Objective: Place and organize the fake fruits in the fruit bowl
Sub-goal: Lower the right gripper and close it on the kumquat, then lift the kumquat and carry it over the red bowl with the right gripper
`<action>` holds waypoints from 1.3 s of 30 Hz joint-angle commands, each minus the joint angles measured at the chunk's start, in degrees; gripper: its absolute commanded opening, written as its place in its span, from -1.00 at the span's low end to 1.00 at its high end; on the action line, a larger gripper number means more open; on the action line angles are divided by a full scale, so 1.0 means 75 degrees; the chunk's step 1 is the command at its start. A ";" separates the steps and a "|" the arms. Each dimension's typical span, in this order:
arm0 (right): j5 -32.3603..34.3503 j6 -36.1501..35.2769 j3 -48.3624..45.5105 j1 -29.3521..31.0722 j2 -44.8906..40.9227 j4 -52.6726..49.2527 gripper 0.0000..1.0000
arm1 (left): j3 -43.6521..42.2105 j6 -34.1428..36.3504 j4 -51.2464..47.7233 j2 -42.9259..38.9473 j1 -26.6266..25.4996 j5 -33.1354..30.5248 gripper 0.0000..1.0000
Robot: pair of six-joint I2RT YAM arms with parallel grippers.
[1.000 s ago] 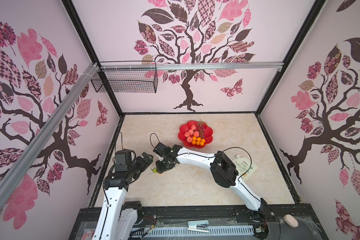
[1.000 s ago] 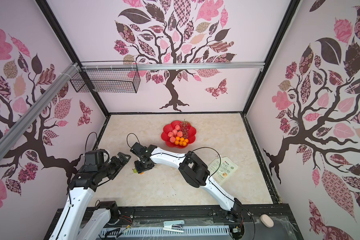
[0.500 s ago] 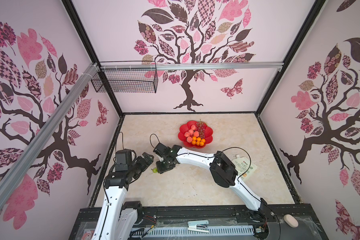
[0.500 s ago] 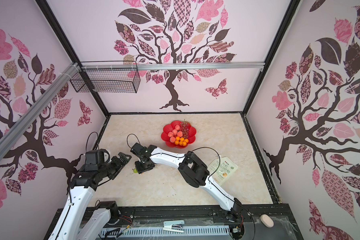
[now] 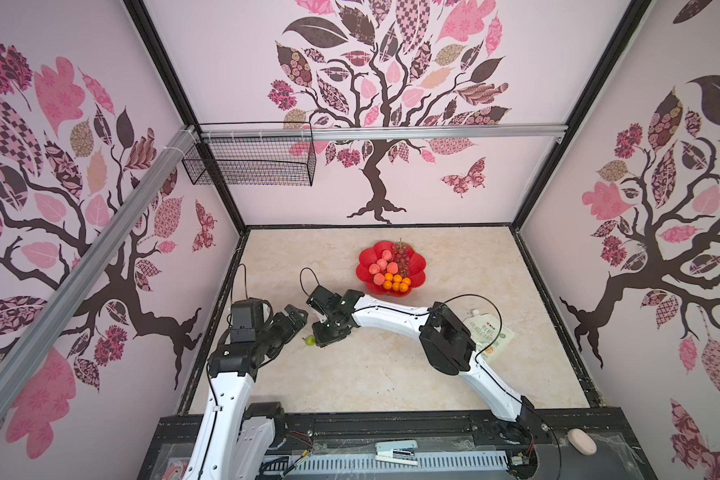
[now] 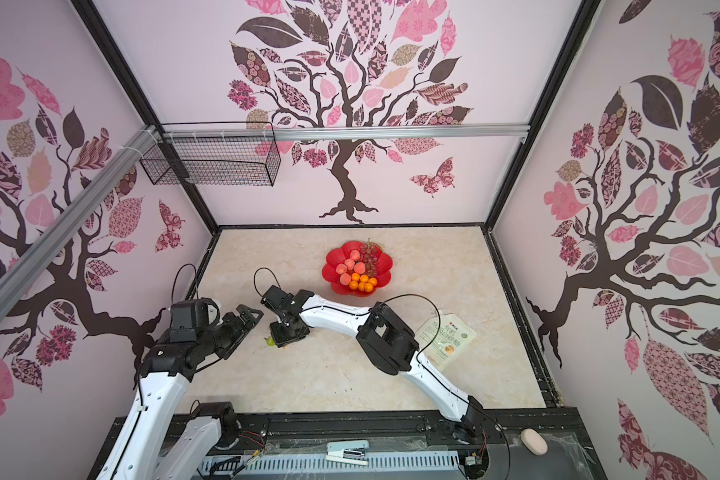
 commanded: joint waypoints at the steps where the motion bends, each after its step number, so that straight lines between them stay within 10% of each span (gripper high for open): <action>1: 0.0033 -0.0024 0.0221 0.0031 0.0340 -0.0216 -0.18 | -0.0179 0.0147 0.0163 -0.0031 0.0037 0.0055 0.96; 25: 0.0515 0.0005 -0.1358 -0.0343 -0.1928 0.0209 -0.26 | -0.0191 0.0523 0.1007 0.0042 -0.0095 0.0559 0.97; 39: 0.0756 -0.0099 -0.3902 -0.2007 -0.4017 0.0660 -0.26 | 0.0203 0.0200 0.2499 0.1487 -0.2189 -0.0297 0.97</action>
